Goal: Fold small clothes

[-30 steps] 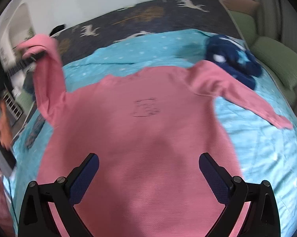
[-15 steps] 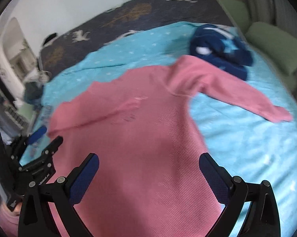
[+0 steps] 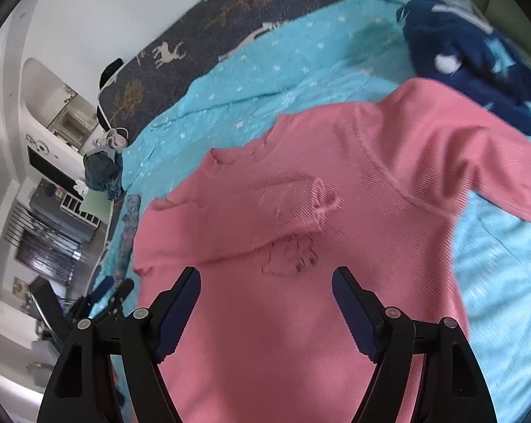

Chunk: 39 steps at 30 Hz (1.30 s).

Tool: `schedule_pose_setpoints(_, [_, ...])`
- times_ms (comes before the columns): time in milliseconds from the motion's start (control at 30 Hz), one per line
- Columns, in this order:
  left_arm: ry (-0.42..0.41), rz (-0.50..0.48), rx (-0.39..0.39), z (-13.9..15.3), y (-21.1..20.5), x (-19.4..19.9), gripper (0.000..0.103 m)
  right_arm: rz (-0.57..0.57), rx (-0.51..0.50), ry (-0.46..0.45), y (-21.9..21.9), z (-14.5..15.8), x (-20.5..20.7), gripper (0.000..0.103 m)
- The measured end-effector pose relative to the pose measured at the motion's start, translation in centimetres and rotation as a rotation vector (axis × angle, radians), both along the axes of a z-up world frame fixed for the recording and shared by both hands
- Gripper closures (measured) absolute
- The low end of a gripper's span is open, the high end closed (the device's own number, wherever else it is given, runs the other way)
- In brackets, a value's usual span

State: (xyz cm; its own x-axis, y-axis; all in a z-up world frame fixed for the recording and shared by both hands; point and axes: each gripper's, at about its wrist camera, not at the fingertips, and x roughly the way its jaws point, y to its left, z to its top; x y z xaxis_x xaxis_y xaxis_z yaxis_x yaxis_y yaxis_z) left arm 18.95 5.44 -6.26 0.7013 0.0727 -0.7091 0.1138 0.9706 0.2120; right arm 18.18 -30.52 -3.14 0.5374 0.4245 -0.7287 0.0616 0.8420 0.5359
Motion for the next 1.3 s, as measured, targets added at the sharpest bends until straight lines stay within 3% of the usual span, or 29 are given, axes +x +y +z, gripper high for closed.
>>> schedule_pose_setpoints(133, [0.040,0.018,0.011,-1.0,0.2,1.1,0.045,-0.015,0.063,0.127,-0.3,-2.3,3.5,0.025])
schedule_pose_setpoints(167, [0.052,0.022,0.002,-1.2,0.2,1.5,0.045,-0.023,0.087,0.143,-0.3,-2.7,4.1,0.031])
schedule_pose_setpoints(200, [0.060,0.028,-0.007,-1.3,0.2,1.8,0.045,-0.029,0.108,0.149,-0.3,-2.9,4.7,0.040])
schedule_pose_setpoints(233, [0.064,0.037,-0.013,-1.4,0.3,2.2,0.045,-0.030,0.129,0.148,-0.2,-3.0,5.5,0.086])
schedule_pose_setpoints(267, [0.064,0.049,-0.012,-1.4,0.5,2.4,0.045,-0.017,0.146,0.139,-0.1,-2.8,6.3,0.099])
schedule_pose_setpoints(300, [0.055,0.071,0.004,-1.4,0.5,2.6,0.045,-0.015,0.166,0.109,0.0,-2.0,6.8,0.101])
schedule_pose_setpoints(367, [0.040,0.101,0.031,-1.3,0.7,2.8,0.045,-0.027,0.181,0.005,-0.1,0.6,6.8,0.101])
schedule_pose_setpoints(467, [0.031,0.096,-0.007,-0.9,1.3,2.3,0.045,-0.018,0.185,-0.214,-1.0,5.7,4.9,0.100])
schedule_pose_setpoints(567, [0.015,0.081,0.012,-0.8,1.3,1.3,0.045,-0.015,0.107,-0.297,-1.9,7.9,1.9,0.100])
schedule_pose_setpoints(700, [0.024,0.075,0.028,-1.2,1.7,0.4,0.045,0.001,0.028,-0.214,-3.2,5.2,-1.3,0.099])
schedule_pose_setpoints(800, [0.046,0.059,-0.011,-1.3,2.0,-0.4,0.045,-0.051,-0.063,-0.041,-4.7,0.7,-2.4,0.098])
schedule_pose_setpoints(833, [0.051,0.053,-0.013,-1.3,2.0,-0.6,0.045,-0.085,-0.039,0.036,-5.7,-1.3,-2.7,0.098])
schedule_pose_setpoints(900, [0.052,0.050,0.002,-1.5,2.0,-0.7,0.045,-0.120,0.045,0.100,-7.1,-3.1,-2.9,0.097])
schedule_pose_setpoints(1000, [0.051,0.051,0.017,-1.5,1.7,-0.4,0.045,-0.144,0.150,0.111,-8.0,-3.8,-2.3,0.091])
schedule_pose_setpoints(1233, [0.065,0.053,0.008,-1.8,1.0,0.9,0.045,-0.098,0.109,0.042,-5.8,-1.9,1.5,0.039])
schedule_pose_setpoints(1300, [0.070,0.050,0.003,-1.8,0.9,1.1,0.045,-0.108,0.097,0.047,-5.1,-2.6,3.2,0.034])
